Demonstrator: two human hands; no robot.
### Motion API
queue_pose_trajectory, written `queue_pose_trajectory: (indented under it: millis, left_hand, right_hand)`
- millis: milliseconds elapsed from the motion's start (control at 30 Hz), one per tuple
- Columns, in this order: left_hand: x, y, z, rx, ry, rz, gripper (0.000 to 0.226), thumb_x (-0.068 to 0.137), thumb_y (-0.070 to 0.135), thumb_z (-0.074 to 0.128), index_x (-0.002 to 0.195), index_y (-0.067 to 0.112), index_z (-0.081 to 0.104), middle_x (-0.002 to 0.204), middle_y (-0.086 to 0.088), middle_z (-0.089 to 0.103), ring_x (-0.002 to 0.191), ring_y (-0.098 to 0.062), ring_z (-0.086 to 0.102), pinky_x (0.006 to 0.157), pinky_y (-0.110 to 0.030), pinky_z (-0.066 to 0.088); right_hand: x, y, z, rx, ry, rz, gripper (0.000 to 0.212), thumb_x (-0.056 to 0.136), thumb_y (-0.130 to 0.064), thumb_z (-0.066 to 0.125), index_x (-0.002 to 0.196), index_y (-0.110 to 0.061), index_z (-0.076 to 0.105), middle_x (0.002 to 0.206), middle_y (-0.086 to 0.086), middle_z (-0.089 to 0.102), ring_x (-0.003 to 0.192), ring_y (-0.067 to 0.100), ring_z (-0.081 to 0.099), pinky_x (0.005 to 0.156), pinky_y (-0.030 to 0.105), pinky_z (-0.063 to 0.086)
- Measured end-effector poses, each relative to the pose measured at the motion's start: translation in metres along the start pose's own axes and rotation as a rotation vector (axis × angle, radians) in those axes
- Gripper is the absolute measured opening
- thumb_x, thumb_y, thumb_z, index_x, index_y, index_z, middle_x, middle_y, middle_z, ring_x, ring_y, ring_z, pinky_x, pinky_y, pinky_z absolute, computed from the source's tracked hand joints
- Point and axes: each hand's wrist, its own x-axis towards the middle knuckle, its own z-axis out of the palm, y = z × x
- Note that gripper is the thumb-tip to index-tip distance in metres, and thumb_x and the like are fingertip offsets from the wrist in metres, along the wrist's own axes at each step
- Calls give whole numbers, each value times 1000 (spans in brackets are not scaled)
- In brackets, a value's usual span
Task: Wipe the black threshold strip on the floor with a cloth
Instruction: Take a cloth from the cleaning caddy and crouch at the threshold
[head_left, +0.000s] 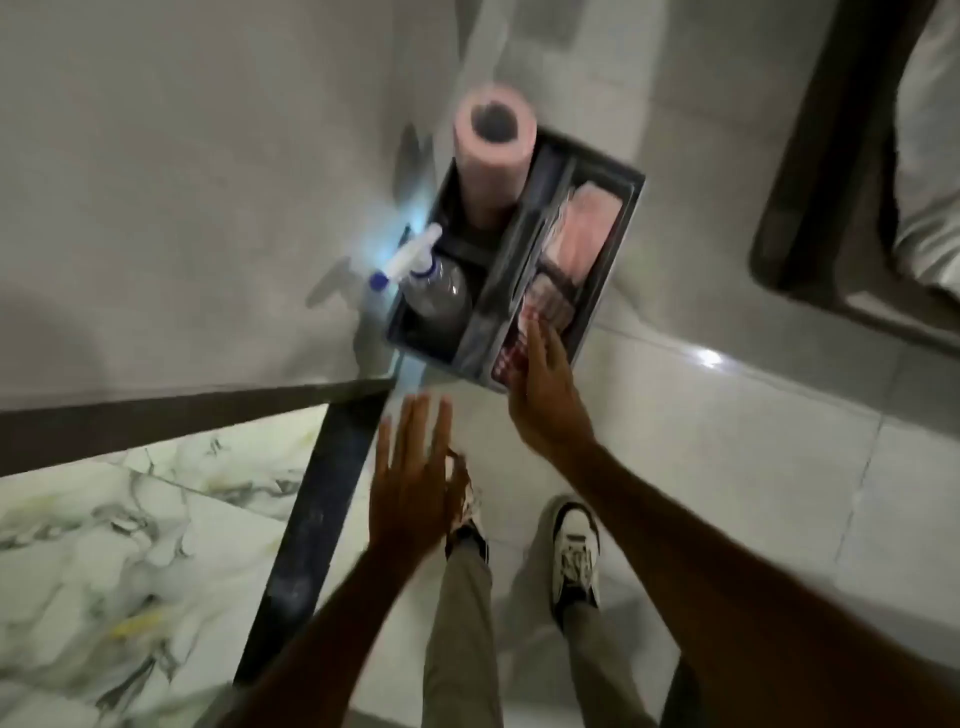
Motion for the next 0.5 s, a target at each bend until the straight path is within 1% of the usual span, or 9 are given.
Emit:
queue_pose_trajectory:
  millis: [33, 67, 133, 233, 300, 367, 400, 433, 500]
  left_hand:
    - [19, -14, 18, 30, 25, 35, 69, 112, 41, 48, 172, 10, 30, 177, -22, 31, 165, -40, 31, 133, -62, 27]
    - [36, -23, 33, 25, 10, 26, 70, 114, 43, 45, 173, 11, 27, 179, -22, 28, 167, -39, 26, 135, -62, 23]
    - [66, -40, 56, 16, -27, 45, 72, 115, 48, 41, 175, 12, 23, 181, -21, 22, 169, -37, 19, 137, -62, 17]
    - [66, -40, 89, -25, -86, 57, 76, 113, 53, 43, 175, 15, 20, 183, -18, 17, 170, -37, 10, 135, -67, 17]
    - [66, -43, 102, -26, -57, 43, 77, 112, 52, 44, 175, 15, 21, 183, -19, 17, 170, -40, 10, 134, -70, 19]
    - [68, -41, 107, -12, -47, 14, 76, 112, 50, 44, 174, 14, 21, 182, -20, 19, 169, -43, 13, 132, -71, 22]
    - [67, -38, 109, -3, -39, 9, 76, 111, 50, 44, 174, 14, 20, 181, -21, 20, 168, -44, 15, 132, -71, 22]
    - [67, -37, 110, 0, -31, 6, 76, 111, 49, 43, 174, 14, 19, 181, -21, 20, 168, -45, 15, 133, -71, 22]
    - [70, -39, 115, -21, -23, 17, 76, 109, 49, 41, 173, 15, 19, 181, -22, 20, 168, -45, 15, 134, -70, 19]
  right_hand:
    - [30, 5, 15, 19, 46, 30, 71, 110, -19, 50, 171, -17, 13, 179, 13, 9, 163, 37, 24, 129, 56, 37]
    - [52, 8, 24, 73, 77, 106, 72, 110, -19, 53, 171, -16, 15, 179, 14, 9, 163, 37, 23, 131, 56, 33]
    - [96, 21, 40, 77, 108, 231, 77, 108, -20, 59, 171, -18, 14, 179, 14, 5, 163, 39, 21, 133, 58, 31]
    - [114, 46, 67, -5, 4, 295, 97, 100, -11, 71, 172, -26, 6, 179, 14, -5, 162, 46, 20, 126, 65, 40]
    - [120, 57, 74, -89, -45, 298, 102, 98, -5, 71, 172, -29, 4, 179, 15, -6, 158, 46, 29, 120, 64, 48]
    - [124, 62, 78, -176, -47, 306, 103, 99, -7, 70, 172, -31, 1, 179, 16, -8, 153, 47, 39, 116, 61, 53]
    - [126, 62, 80, -205, -38, 304, 102, 100, -9, 69, 172, -31, 0, 179, 17, -9, 152, 47, 40, 115, 60, 54]
    - [129, 62, 81, -231, -16, 302, 100, 101, -11, 68, 172, -31, 0, 179, 17, -10, 154, 47, 38, 115, 59, 54]
    - [138, 60, 77, -290, 43, 299, 96, 103, -14, 69, 172, -29, 3, 179, 19, -10, 161, 48, 25, 118, 58, 52]
